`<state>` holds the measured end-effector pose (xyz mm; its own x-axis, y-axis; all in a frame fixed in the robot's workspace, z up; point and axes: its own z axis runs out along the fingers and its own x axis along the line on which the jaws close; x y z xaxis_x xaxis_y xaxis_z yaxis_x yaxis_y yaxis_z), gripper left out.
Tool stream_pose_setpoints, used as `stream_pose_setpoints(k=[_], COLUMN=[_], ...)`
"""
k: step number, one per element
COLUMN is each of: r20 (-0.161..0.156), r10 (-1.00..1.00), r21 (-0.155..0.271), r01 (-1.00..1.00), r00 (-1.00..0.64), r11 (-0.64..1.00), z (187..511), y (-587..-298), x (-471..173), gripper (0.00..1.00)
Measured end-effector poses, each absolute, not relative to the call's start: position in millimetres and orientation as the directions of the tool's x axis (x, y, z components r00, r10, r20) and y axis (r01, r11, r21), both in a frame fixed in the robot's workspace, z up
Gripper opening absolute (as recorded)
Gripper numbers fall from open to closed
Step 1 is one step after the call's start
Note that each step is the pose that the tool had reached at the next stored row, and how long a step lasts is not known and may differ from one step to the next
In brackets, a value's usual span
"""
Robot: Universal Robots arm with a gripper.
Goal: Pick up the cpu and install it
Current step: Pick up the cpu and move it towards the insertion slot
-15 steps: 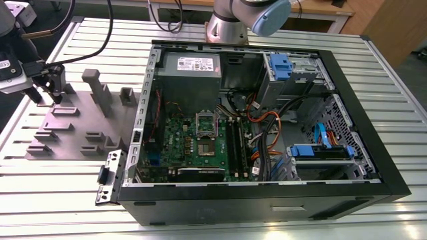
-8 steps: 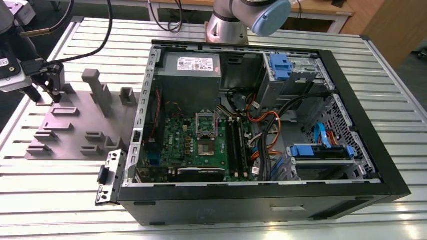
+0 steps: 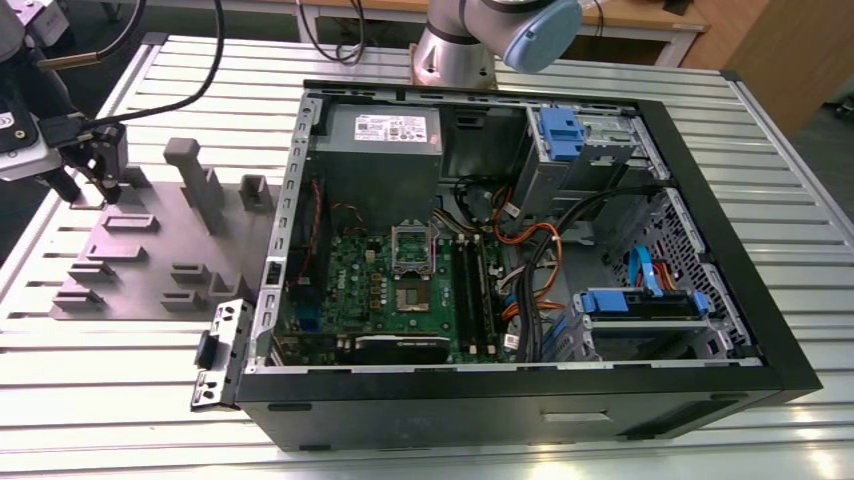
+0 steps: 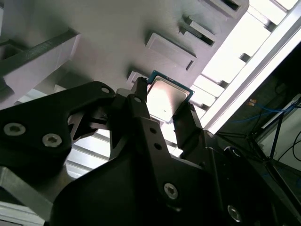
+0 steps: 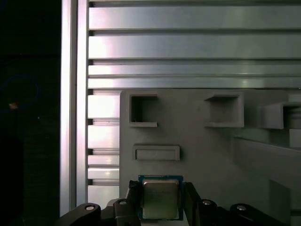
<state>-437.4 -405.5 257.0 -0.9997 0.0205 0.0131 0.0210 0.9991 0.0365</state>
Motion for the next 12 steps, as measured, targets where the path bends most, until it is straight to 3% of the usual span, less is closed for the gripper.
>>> stream_pose_setpoints(k=[12], r20=[0.013], r10=[0.021], r21=[0.037], r01=[0.021], r00=[-1.0], r11=[0.999], z=[293.1], y=[-405.5], x=[-437.4], gripper=[0.47])
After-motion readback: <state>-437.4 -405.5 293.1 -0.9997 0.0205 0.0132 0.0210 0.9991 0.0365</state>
